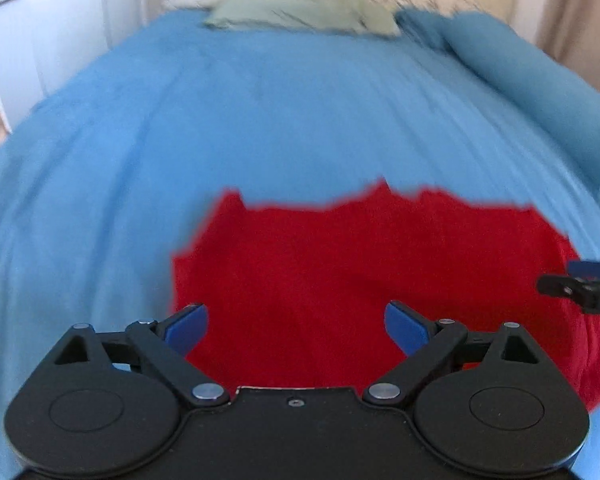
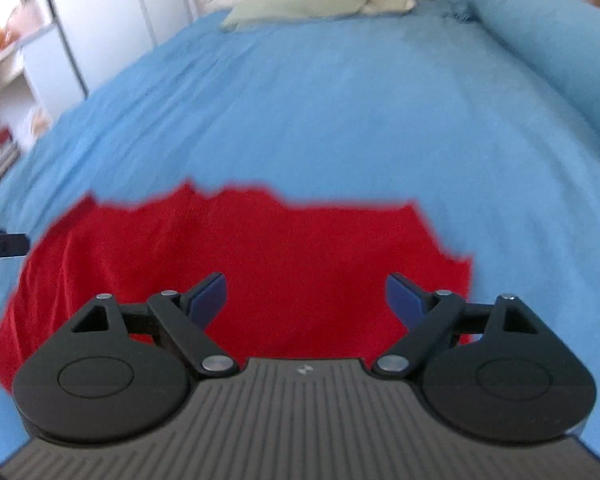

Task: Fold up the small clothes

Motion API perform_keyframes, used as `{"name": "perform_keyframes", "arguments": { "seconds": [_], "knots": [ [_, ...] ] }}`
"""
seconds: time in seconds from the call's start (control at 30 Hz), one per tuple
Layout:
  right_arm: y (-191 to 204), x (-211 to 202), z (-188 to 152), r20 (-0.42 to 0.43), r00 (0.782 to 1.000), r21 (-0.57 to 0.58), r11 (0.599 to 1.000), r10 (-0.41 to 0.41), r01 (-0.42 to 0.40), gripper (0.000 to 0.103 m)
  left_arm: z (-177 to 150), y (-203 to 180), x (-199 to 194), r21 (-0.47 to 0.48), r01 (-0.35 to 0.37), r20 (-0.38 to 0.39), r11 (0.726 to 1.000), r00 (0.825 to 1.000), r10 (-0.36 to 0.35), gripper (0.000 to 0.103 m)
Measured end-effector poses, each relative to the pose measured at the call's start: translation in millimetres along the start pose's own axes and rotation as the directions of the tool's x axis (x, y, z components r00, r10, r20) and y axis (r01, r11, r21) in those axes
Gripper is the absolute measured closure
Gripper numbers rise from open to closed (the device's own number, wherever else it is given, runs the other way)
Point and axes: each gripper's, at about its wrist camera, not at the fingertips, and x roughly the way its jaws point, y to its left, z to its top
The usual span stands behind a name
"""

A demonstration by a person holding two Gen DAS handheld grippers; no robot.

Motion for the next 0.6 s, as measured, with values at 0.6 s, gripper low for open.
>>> {"name": "perform_keyframes", "arguments": {
  "seconds": [0.6],
  "knots": [
    [-7,21,-30,-0.020,0.998,-0.074,0.995,-0.062,0.060,0.000,-28,-13,22,0.109,-0.069,-0.099,0.992,0.992,0.080,0.000]
  ]
}}
